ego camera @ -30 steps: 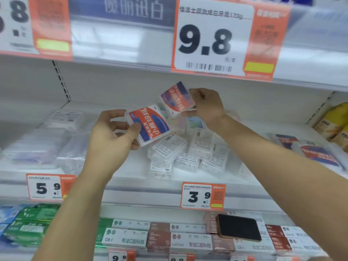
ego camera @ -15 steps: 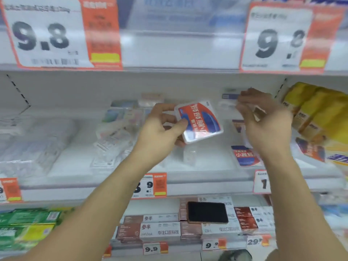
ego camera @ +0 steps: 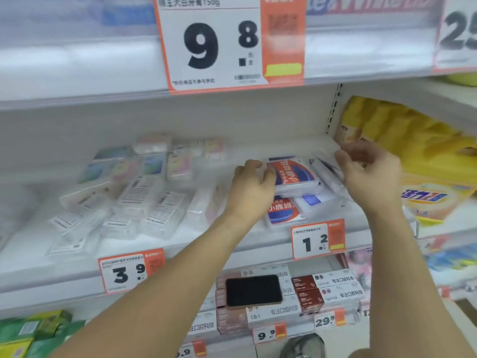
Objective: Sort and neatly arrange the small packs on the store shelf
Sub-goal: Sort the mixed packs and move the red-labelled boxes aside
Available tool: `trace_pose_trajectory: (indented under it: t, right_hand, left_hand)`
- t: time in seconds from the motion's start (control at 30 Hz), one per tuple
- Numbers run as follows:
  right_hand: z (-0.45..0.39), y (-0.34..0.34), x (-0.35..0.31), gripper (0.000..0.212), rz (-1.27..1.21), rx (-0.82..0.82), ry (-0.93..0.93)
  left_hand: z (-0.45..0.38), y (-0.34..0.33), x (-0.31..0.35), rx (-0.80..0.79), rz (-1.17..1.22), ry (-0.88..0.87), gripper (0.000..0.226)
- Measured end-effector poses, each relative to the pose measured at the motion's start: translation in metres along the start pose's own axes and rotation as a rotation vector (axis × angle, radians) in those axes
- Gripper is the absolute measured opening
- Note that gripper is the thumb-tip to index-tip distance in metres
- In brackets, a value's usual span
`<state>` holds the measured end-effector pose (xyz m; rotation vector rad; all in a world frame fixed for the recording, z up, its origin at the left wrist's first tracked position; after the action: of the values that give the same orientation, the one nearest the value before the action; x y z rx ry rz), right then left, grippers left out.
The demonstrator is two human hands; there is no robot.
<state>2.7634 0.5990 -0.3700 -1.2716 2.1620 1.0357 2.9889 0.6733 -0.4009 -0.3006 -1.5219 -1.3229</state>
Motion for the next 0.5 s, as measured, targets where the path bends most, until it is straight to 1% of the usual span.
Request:
trace_pose_trajectory:
  t: [0.07,0.13,0.17,0.2,0.27,0.33,0.4,0.43,0.5]
  right_hand:
    - [0.0,0.004,0.004,0.018,0.011,-0.057,0.015]
    - [0.002,0.004,0.013,0.022,0.01,-0.142,-0.023]
    - [0.004,0.002,0.016,0.024,0.016,-0.19,-0.052]
    - [0.006,0.001,0.02,0.025,0.019,-0.226,-0.073]
    - [0.007,-0.002,0.023,0.027,0.015,-0.273,-0.087]
    - [0.008,-0.004,0.024,0.028,0.001,-0.311,-0.09]
    - [0.007,-0.004,0.025,0.032,-0.016,-0.317,-0.104]
    - [0.007,-0.003,0.026,0.036,-0.012,-0.302,-0.112]
    - [0.007,0.003,0.03,0.051,0.048,-0.269,-0.151]
  left_hand:
    - [-0.004,-0.009,-0.002,-0.063,0.084,0.041,0.042]
    - [-0.005,-0.02,-0.001,-0.165,0.213,0.058,0.048]
    - [-0.004,-0.023,-0.001,-0.183,0.246,0.053,0.052]
    - [-0.001,-0.026,0.001,-0.193,0.232,0.026,0.055]
    - [0.002,-0.028,0.005,-0.183,0.153,-0.035,0.06]
    - [0.0,-0.027,0.005,-0.143,0.134,-0.065,0.059]
    - [-0.006,-0.024,0.005,-0.108,0.164,-0.045,0.055]
    - [-0.011,-0.025,0.004,-0.107,0.172,-0.017,0.057]
    - [-0.018,-0.028,0.005,-0.132,0.162,0.036,0.065]
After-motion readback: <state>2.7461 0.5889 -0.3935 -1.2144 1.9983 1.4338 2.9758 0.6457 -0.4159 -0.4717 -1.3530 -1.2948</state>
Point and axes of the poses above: each hand's wrist, its own z-axis away from the middle knuckle, its own y-axis out of the back of the hand, x = y × z, the point moved 7 cm from there along -z, towards the middle knuckle, and after that the axes turned 13 degrees about y, right-handed, at the moved point
